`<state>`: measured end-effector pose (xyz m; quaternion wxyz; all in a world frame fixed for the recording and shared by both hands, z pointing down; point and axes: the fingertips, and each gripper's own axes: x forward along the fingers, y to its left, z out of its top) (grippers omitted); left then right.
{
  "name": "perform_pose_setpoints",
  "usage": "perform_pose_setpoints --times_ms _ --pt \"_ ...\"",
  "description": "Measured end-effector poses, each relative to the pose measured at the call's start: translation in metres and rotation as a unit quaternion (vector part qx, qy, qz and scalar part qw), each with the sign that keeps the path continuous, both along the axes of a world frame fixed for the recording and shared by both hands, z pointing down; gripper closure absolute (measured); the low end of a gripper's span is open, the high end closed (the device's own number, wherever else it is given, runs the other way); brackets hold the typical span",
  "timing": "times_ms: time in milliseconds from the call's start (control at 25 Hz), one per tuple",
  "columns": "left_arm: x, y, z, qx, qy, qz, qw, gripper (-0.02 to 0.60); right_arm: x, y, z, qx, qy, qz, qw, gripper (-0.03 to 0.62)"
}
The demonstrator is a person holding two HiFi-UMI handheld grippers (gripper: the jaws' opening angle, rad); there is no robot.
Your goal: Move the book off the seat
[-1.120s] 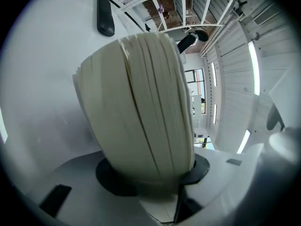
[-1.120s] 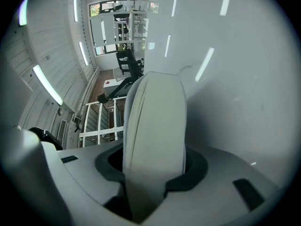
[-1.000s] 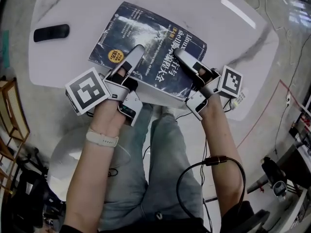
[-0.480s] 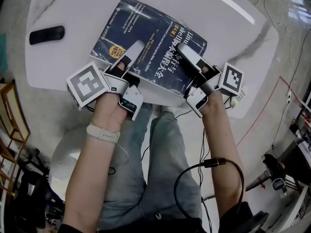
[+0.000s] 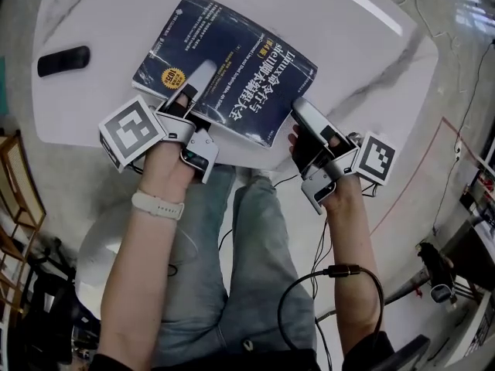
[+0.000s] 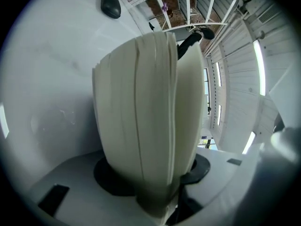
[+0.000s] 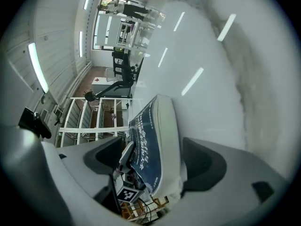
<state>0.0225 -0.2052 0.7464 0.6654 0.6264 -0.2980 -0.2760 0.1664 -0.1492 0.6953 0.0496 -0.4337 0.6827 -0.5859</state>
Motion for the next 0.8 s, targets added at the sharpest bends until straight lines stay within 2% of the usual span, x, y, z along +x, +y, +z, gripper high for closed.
perform_pose_setpoints --times_ms 200,280,440,680,800 --pt "0.004 -0.001 -0.003 0.01 0.009 -0.006 0.9999 0.342 0.029 0.012 0.001 0.011 0.016 0.034 0.999 0.209" --pt "0.005 -0.001 -0.004 0.013 -0.005 0.005 0.9999 0.334 0.034 0.013 0.0 0.018 0.012 0.05 0.999 0.209" --pt "0.006 -0.003 -0.011 0.02 -0.016 0.011 0.9996 0.209 0.024 0.015 0.001 0.023 0.004 0.043 0.999 0.209" --pt "0.007 0.004 -0.02 -0.01 -0.011 0.018 0.9997 0.118 0.013 0.017 0.0 0.018 -0.009 0.04 0.999 0.21" --pt "0.007 0.014 -0.013 -0.038 -0.021 0.025 0.9987 0.089 0.011 0.017 0.0 0.014 -0.007 0.035 0.999 0.21"
